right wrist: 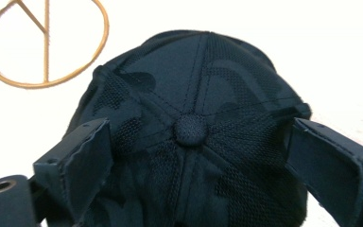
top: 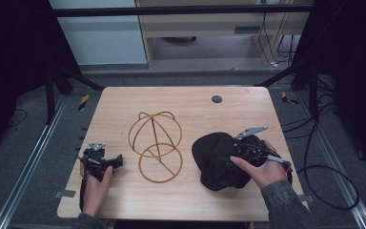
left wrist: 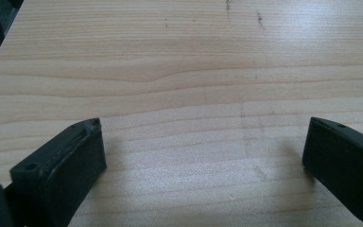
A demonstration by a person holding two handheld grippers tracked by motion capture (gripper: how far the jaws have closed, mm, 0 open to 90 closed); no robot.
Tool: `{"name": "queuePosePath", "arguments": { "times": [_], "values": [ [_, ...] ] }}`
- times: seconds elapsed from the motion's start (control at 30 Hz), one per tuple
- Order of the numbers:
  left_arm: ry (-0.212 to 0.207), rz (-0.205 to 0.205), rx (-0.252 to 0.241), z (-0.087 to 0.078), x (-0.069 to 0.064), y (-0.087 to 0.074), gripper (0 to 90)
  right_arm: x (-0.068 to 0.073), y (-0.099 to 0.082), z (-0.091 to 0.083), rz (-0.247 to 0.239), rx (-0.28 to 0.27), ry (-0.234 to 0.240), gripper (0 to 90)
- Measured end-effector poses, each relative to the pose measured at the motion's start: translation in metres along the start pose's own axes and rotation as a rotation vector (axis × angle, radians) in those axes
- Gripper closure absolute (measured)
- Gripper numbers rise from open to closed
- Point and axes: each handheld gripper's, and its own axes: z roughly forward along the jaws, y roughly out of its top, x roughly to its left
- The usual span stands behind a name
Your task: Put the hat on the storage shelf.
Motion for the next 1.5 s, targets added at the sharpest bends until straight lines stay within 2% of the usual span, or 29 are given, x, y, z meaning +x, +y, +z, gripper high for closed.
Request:
{"name": "queuePosePath", "arguments": {
  "times": [0.33, 0.57, 0.7, 0.93, 0.97, 1.03, 1.13, 1.2, 1.23, 1.5],
  "values": [
    [-0.005, 0.006, 0.001, 0.000, -0.001, 0.000, 0.0, -0.004, -0.003, 0.016, 0.010, 0.043, -0.007, 9.6],
    [-0.007, 0.008, 0.001, -0.001, -0.002, -0.001, 0.0, -0.008, -0.004, 0.018, 0.000, 0.059, -0.002, 17.1],
    [-0.007, 0.006, 0.000, -0.001, -0.002, -0.001, 0.0, -0.008, -0.006, 0.019, 0.002, 0.080, 0.022, 27.9],
    [-0.008, 0.007, -0.001, -0.001, -0.003, -0.001, 0.0, -0.009, -0.008, 0.022, -0.009, 0.080, 0.053, 46.4],
    [-0.007, 0.006, -0.001, -0.001, -0.003, -0.001, 0.0, -0.008, -0.007, 0.021, -0.008, 0.076, 0.060, 51.8],
    [-0.007, 0.007, 0.000, -0.001, -0.003, -0.001, 0.0, -0.008, -0.007, 0.021, -0.013, 0.073, 0.061, 53.8],
    [-0.008, 0.007, -0.001, -0.001, -0.003, -0.001, 0.0, -0.009, -0.006, 0.021, -0.013, 0.075, 0.078, 64.0],
    [-0.009, 0.007, 0.000, -0.001, -0.003, -0.001, 0.0, -0.010, -0.006, 0.021, -0.017, 0.076, 0.081, 66.4],
    [-0.008, 0.009, 0.000, -0.002, -0.003, -0.001, 0.0, -0.010, -0.005, 0.022, -0.005, 0.071, 0.089, 71.7],
    [-0.010, 0.010, 0.001, -0.002, -0.003, -0.002, 0.0, -0.013, -0.001, 0.020, -0.015, 0.056, 0.098, 82.0]
  ]
}}
